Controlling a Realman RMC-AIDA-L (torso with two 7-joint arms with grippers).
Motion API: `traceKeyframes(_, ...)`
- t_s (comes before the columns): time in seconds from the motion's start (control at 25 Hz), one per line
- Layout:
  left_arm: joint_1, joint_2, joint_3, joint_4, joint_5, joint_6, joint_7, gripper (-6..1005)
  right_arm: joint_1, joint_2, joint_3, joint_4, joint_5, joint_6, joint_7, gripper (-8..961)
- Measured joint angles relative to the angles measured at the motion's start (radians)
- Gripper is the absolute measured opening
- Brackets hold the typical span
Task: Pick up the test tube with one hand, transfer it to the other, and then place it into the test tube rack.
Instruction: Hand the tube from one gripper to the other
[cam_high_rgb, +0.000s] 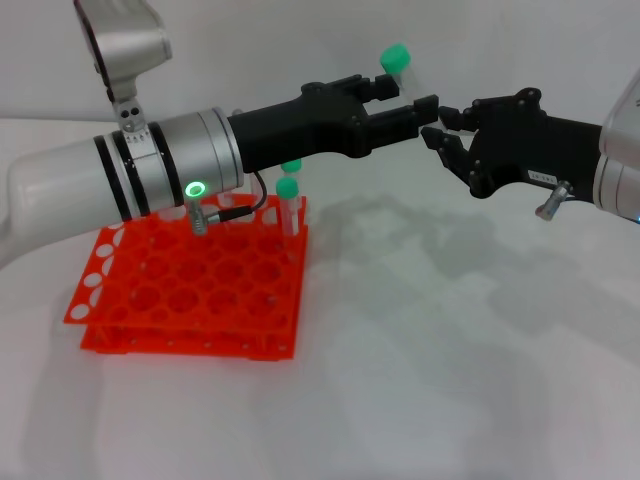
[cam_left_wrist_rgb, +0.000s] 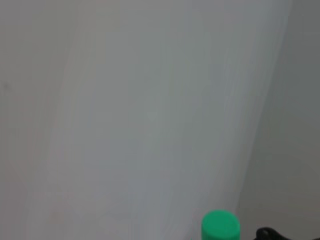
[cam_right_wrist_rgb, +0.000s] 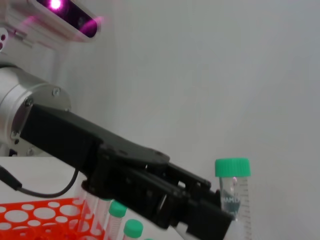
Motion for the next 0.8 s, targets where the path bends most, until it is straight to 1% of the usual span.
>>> traceKeyframes(0.12, 0.003, 0.000, 0.000, 0.001, -0.016, 0.004, 0.017, 731, -0.003, 0.000, -0.002, 0.000, 0.000, 0.000, 0.000, 188)
traceKeyframes(0.32, 0.004, 0.000, 0.000, 0.002, -0.019, 0.005, 0.036, 531, 0.001, 0.000, -0.006, 0.002, 0.002, -0.001, 0.001, 188)
traceKeyframes(0.8, 0.003, 0.000, -0.001, 0.001, -0.023, -0.002, 0.040, 477, 0.004, 0.000, -0.019, 0.010, 0.007, -0.018, -0.004, 188)
